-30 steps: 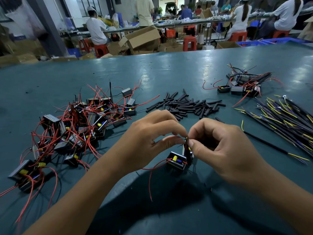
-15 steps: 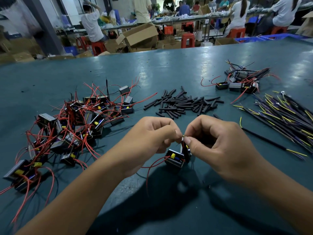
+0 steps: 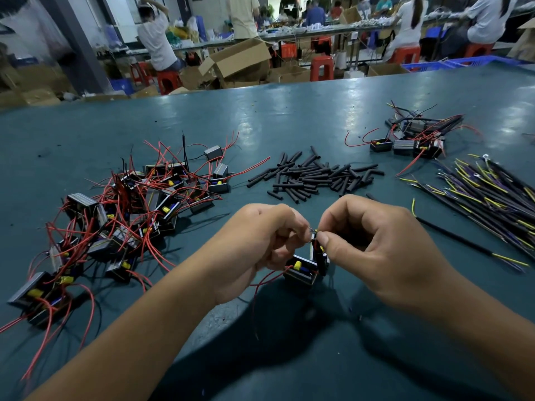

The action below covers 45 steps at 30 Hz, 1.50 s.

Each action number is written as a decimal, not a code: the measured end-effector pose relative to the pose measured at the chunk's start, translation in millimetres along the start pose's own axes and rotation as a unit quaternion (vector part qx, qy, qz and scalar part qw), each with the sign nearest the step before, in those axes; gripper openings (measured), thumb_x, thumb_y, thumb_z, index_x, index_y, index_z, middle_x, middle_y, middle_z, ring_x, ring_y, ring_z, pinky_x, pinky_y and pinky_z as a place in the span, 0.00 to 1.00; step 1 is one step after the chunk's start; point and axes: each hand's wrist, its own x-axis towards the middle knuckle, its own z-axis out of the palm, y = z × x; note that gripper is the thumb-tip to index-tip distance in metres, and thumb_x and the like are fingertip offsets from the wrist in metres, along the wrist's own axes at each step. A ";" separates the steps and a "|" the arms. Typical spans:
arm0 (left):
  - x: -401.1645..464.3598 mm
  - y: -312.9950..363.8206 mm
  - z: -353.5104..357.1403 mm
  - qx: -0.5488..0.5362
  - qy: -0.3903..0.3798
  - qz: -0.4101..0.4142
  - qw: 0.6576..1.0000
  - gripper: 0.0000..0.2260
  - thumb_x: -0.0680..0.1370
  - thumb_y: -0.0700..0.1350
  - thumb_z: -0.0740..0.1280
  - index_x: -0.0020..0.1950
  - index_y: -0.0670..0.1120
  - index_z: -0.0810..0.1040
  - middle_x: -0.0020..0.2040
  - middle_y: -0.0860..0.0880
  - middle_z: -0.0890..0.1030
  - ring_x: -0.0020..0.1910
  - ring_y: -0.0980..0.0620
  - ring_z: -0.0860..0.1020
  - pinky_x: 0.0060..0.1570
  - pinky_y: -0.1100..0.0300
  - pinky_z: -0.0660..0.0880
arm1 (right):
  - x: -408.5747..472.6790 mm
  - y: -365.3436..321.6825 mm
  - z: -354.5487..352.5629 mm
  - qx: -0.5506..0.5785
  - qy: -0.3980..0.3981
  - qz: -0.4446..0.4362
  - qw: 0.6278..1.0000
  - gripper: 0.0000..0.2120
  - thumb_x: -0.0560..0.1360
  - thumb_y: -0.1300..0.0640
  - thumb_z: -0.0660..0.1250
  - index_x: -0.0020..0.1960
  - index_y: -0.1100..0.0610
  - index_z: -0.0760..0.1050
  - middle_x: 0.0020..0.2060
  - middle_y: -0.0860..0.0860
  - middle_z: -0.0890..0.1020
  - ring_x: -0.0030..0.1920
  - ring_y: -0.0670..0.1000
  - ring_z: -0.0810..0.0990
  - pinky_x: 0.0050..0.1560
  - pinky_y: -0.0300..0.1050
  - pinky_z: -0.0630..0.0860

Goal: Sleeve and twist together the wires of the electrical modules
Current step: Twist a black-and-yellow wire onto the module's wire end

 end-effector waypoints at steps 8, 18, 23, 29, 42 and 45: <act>-7.3 7.5 -24.5 0.409 0.044 0.373 0.832 0.08 0.74 0.38 0.75 0.51 0.46 0.83 0.48 0.52 0.78 0.46 0.56 0.75 0.46 0.66 0.69 | -0.2 -0.5 -1.4 -0.003 0.001 0.003 1.000 0.03 0.71 0.54 0.69 0.39 0.51 0.77 0.30 0.47 0.79 0.28 0.42 0.73 0.31 0.34 0.70; 0.1 0.7 -20.1 0.474 0.069 0.414 0.774 0.08 0.80 0.46 0.69 0.49 0.42 0.83 0.48 0.48 0.79 0.48 0.49 0.76 0.48 0.53 0.74 | 0.0 0.8 -2.7 -0.006 -0.003 -0.005 1.000 0.03 0.72 0.54 0.69 0.39 0.51 0.77 0.31 0.48 0.79 0.28 0.42 0.72 0.30 0.33 0.69; -3.4 2.7 -15.7 0.457 0.046 0.392 0.797 0.07 0.81 0.46 0.67 0.48 0.43 0.80 0.45 0.52 0.77 0.44 0.50 0.74 0.45 0.58 0.71 | 0.1 0.3 -3.9 -0.017 -0.004 -0.017 1.000 0.03 0.72 0.55 0.69 0.40 0.51 0.77 0.31 0.46 0.79 0.28 0.42 0.72 0.30 0.31 0.68; -11.2 8.7 -15.5 0.140 -0.038 0.078 0.986 0.05 0.74 0.44 0.71 0.38 0.48 0.81 0.31 0.47 0.71 0.30 0.49 0.65 0.30 0.56 0.63 | -1.3 -4.5 -1.9 -0.073 -0.017 -0.062 0.995 0.04 0.72 0.57 0.69 0.41 0.50 0.76 0.34 0.43 0.80 0.33 0.47 0.78 0.34 0.36 0.73; -14.3 7.4 -25.1 0.366 -0.017 0.265 0.892 0.05 0.76 0.49 0.73 0.50 0.51 0.81 0.44 0.52 0.80 0.39 0.50 0.78 0.37 0.52 0.74 | 0.1 -1.1 -7.2 -0.059 -0.016 -0.052 0.997 0.04 0.73 0.56 0.69 0.41 0.50 0.76 0.32 0.41 0.79 0.31 0.43 0.75 0.34 0.28 0.68; -11.2 4.7 -25.2 0.418 0.006 0.349 0.839 0.07 0.77 0.45 0.73 0.53 0.47 0.82 0.48 0.53 0.80 0.44 0.49 0.78 0.40 0.54 0.74 | 0.2 0.3 -9.0 -0.056 -0.017 -0.046 0.997 0.04 0.73 0.56 0.69 0.40 0.49 0.76 0.32 0.41 0.79 0.30 0.42 0.74 0.33 0.27 0.67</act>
